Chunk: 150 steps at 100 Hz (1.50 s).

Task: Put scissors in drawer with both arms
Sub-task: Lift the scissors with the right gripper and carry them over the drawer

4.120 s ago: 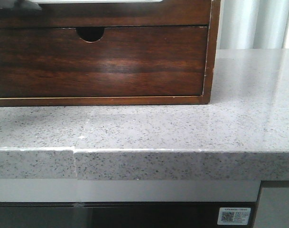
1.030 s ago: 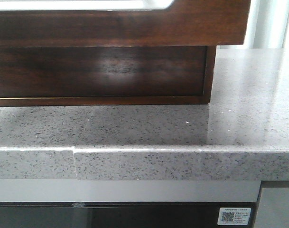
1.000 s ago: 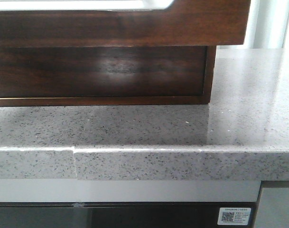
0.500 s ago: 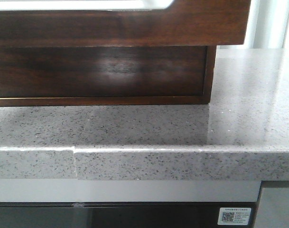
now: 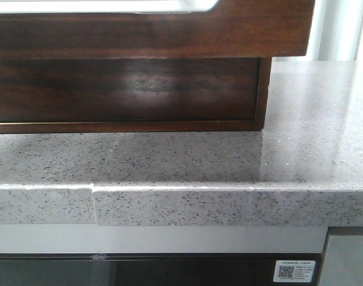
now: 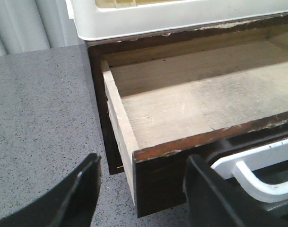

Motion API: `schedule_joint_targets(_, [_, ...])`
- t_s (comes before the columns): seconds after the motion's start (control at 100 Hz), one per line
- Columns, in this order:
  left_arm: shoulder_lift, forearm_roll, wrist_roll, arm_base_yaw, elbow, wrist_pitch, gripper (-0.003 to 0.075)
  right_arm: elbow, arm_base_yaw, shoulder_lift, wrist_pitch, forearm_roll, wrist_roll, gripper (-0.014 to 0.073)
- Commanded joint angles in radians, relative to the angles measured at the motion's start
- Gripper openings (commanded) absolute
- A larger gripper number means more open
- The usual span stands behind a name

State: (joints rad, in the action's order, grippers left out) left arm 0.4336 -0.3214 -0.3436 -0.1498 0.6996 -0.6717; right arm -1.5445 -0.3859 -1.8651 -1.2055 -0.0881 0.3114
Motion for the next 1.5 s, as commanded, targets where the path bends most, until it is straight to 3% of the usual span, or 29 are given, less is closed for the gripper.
schedule_joint_targets(0.0, [0.006, -0.015, 0.012, -0.006, 0.024, 0.076, 0.0376, -0.030, -0.006, 0.040, 0.003, 0.008, 0.012, 0.0340])
schedule_joint_targets(0.35, [0.006, -0.009, 0.012, -0.006, 0.024, 0.076, 0.0376, -0.030, -0.006, 0.036, -0.013, 0.008, 0.021, 0.0139])
schedule_joint_targets(0.58, [0.006, 0.000, 0.012, -0.006, 0.024, 0.076, 0.0376, -0.030, -0.006, 0.036, -0.025, 0.008, 0.032, 0.0104])
schedule_joint_targets(0.76, [0.006, 0.007, 0.012, -0.006, 0.024, 0.076, 0.0376, -0.030, -0.006, 0.036, -0.029, 0.008, 0.046, 0.0008])
schedule_joint_targets(1.2, [0.006, 0.007, 0.012, -0.006, 0.024, 0.087, 0.0376, -0.123, 0.000, 0.182, -0.066, -0.061, 0.067, 0.0008])
schedule_joint_targets(1.49, [0.006, 0.007, 0.012, -0.006, 0.024, 0.089, 0.0376, -0.323, 0.112, 0.395, -0.094, -0.103, 0.104, 0.0008])
